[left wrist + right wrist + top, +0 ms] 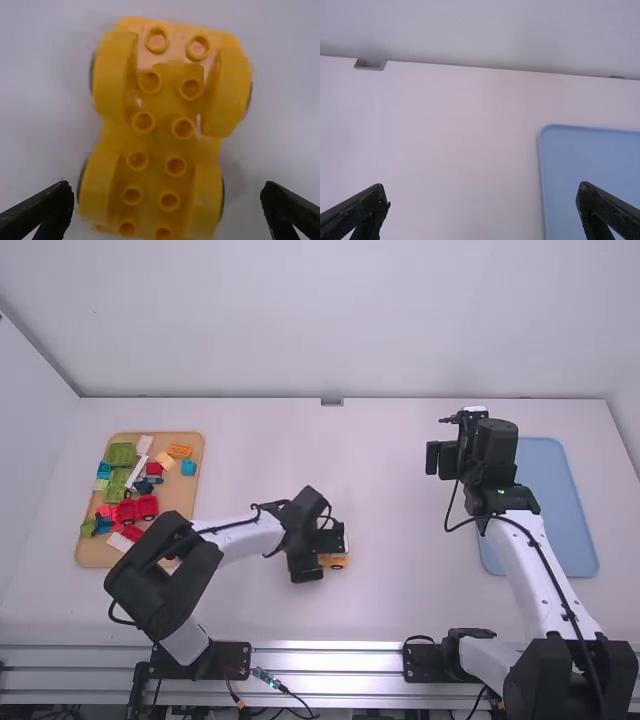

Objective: Assemble lego blocks to make yellow taxi

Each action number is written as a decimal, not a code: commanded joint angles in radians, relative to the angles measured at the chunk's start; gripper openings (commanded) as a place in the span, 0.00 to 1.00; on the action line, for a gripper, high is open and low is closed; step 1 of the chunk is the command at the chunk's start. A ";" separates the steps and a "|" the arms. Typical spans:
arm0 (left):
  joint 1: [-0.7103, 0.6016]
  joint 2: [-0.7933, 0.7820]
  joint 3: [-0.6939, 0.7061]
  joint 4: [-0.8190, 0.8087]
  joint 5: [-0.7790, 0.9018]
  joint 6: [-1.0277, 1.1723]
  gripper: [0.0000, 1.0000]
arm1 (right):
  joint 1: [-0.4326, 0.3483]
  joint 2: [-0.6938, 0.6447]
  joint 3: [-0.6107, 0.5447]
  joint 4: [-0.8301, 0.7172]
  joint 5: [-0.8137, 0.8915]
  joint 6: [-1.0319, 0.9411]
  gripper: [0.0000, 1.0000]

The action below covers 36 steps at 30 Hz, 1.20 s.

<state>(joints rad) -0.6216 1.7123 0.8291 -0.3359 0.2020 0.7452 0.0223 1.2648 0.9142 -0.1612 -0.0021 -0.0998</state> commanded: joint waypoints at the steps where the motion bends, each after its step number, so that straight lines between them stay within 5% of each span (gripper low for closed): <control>1: 0.002 -0.052 0.063 -0.050 0.011 0.004 0.99 | 0.005 0.001 0.016 -0.004 -0.001 0.006 0.99; 12: 0.181 -0.306 0.159 -0.077 -0.109 -0.026 0.99 | 0.005 0.001 0.016 -0.008 -0.001 0.006 0.99; 22: 0.563 -0.338 0.161 0.088 -0.370 -0.695 0.99 | 0.005 0.001 0.016 0.000 0.000 0.006 0.99; 36: 0.992 -0.293 0.161 -0.060 -0.266 -1.101 0.99 | 0.005 0.001 0.016 -0.005 0.000 0.005 0.99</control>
<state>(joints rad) 0.3351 1.3952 0.9863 -0.3702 -0.0830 -0.2653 0.0223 1.2648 0.9142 -0.1646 -0.0044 -0.0971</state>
